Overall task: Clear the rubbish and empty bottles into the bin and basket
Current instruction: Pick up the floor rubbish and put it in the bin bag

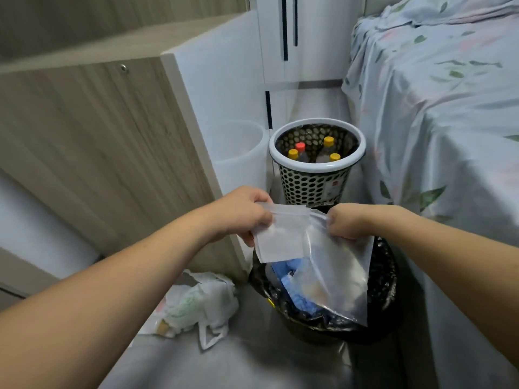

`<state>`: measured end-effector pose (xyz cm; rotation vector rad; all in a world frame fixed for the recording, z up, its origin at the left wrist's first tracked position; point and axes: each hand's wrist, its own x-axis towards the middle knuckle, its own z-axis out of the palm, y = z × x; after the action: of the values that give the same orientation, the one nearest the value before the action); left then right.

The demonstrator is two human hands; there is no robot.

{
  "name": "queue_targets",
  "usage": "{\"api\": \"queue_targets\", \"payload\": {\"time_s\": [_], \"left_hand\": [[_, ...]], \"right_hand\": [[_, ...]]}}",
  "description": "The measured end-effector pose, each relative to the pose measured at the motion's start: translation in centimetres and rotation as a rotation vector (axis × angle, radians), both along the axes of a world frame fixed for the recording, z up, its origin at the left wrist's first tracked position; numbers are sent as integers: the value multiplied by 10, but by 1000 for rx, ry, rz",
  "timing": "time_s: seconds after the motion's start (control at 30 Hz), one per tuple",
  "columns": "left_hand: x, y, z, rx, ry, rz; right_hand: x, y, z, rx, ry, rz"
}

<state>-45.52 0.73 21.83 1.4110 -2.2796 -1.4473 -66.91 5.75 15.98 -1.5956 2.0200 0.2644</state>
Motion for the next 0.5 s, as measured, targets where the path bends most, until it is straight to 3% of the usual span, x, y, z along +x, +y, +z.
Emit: {"api": "queue_targets", "payload": {"time_s": [0.33,0.5], "left_hand": [[-23,-15,22,-80,-110,-11],[-39,-8,1,-42,-153,-151]], "right_hand": [[-22,-15,-17,10,64,-18],[-24,-22,-12,-15,7,-60]]}}
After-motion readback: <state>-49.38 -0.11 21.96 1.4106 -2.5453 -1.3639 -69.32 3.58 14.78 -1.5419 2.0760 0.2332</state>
